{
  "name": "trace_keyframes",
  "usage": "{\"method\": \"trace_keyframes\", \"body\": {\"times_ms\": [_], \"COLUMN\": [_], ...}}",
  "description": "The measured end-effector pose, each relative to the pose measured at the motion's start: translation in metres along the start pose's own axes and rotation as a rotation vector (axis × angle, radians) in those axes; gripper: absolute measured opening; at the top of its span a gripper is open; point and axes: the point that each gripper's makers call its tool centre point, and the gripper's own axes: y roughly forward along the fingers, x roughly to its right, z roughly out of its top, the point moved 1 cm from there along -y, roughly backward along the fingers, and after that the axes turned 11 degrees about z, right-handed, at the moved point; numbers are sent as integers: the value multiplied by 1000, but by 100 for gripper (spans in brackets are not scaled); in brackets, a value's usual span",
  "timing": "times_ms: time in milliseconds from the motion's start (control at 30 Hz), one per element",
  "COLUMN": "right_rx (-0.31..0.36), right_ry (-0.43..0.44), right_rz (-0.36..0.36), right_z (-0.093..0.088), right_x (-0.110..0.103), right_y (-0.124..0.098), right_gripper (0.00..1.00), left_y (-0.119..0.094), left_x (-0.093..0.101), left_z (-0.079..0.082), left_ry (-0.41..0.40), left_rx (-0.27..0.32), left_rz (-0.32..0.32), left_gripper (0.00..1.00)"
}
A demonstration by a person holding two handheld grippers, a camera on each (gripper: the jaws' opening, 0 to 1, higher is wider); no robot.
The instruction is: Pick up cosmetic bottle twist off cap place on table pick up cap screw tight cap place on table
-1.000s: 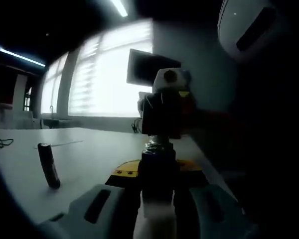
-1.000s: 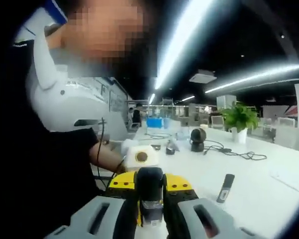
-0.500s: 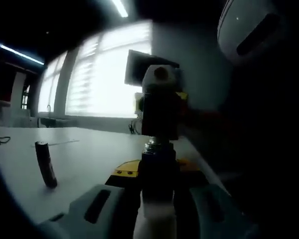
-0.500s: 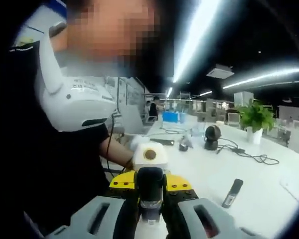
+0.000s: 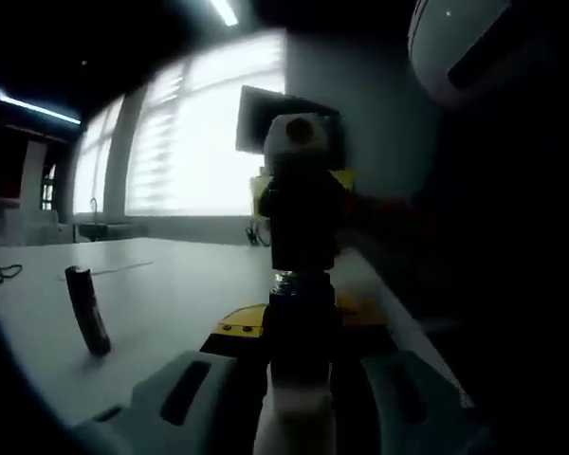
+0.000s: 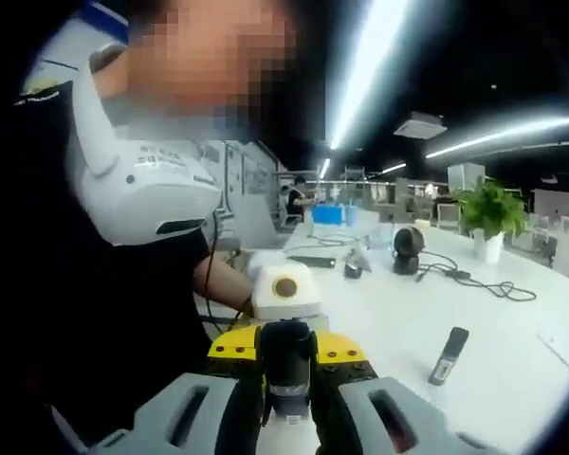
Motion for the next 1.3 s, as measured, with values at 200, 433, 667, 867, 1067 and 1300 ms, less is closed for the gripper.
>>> {"method": "trace_keyframes", "body": {"times_ms": [200,433,667,867,1067,1300], "right_rx": [59,150,233,217,172,155], "right_ry": [15,28,26,5,-1,23], "right_rz": [-34,-66,-50,-29,-26,-30], "right_z": [-3,-3,-3,-4,-10,-15], "right_x": [2,7,5,3,4,0], "right_y": [-7,-11,-11,-10,-12,-15], "right_gripper": [13,13,13,13,13,13], "left_y": [0,-1,-2,-1,-1,-1], "left_x": [0,-2,0,0,-2,-3], "left_z": [1,1,0,-2,-2,-2], "left_ry": [-9,-16,-18,-31,-33,-37], "left_rx": [1,1,-7,-23,-22,-22], "left_rz": [-3,7,-4,-6,-4,-1], "left_gripper": [15,15,15,15,15,15]}}
